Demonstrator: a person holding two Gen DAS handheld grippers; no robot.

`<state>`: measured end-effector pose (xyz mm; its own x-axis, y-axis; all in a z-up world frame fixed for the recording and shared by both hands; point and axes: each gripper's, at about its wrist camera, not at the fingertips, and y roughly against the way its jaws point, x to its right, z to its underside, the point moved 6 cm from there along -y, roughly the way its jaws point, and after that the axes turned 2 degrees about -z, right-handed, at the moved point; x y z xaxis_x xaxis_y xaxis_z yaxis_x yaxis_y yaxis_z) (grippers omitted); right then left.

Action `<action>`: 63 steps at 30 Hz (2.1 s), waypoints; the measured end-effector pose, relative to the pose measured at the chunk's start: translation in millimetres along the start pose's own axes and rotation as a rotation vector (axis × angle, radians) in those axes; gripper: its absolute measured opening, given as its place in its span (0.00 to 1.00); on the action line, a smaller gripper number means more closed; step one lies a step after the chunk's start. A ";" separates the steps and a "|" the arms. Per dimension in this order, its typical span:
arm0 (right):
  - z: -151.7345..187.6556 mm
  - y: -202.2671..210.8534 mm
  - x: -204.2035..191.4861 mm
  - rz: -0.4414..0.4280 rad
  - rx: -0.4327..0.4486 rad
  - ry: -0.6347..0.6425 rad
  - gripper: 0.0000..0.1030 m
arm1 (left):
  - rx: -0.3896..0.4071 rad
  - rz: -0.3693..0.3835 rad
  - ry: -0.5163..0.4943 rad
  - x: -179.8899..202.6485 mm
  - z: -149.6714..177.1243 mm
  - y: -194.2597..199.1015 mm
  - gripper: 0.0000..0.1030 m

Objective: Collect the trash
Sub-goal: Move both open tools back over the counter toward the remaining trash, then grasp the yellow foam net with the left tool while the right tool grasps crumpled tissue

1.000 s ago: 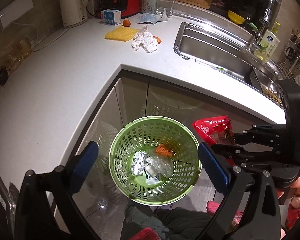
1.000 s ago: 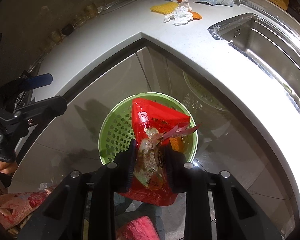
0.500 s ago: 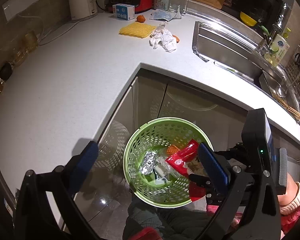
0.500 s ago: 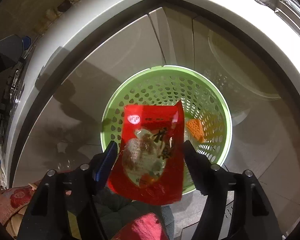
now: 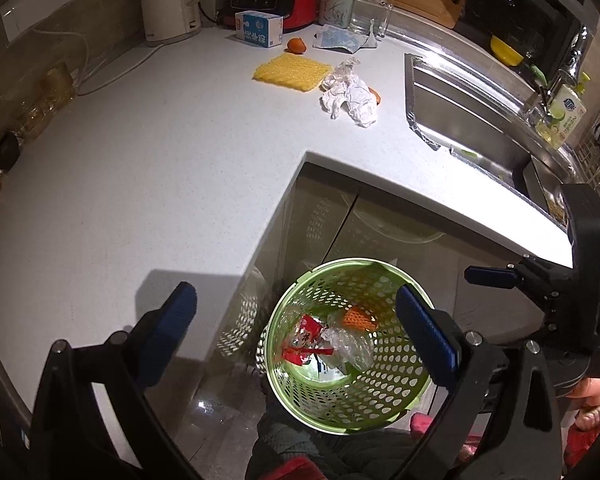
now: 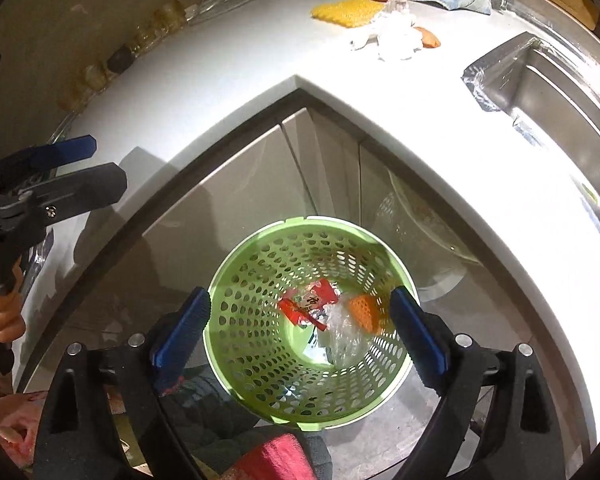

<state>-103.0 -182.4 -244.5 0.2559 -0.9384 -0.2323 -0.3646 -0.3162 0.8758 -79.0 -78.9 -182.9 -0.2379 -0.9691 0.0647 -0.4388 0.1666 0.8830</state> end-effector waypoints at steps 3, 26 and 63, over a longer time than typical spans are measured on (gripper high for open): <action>-17.3 7.8 7.6 0.014 0.025 -0.011 0.88 | 0.004 0.013 -0.002 -2.0 -9.1 -2.5 0.92; -182.5 -23.8 67.7 0.139 0.192 -0.247 0.71 | 0.106 0.103 -0.206 -39.6 -160.0 -81.0 0.92; -211.5 -38.2 84.0 0.210 0.225 -0.440 0.08 | 0.058 0.328 -0.290 -17.7 -250.1 -180.3 0.25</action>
<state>121.8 -219.7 -208.0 -0.2246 -0.9393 -0.2595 -0.5632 -0.0922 0.8212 221.1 -137.2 -227.0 -0.6026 -0.7735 0.1964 -0.3456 0.4747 0.8094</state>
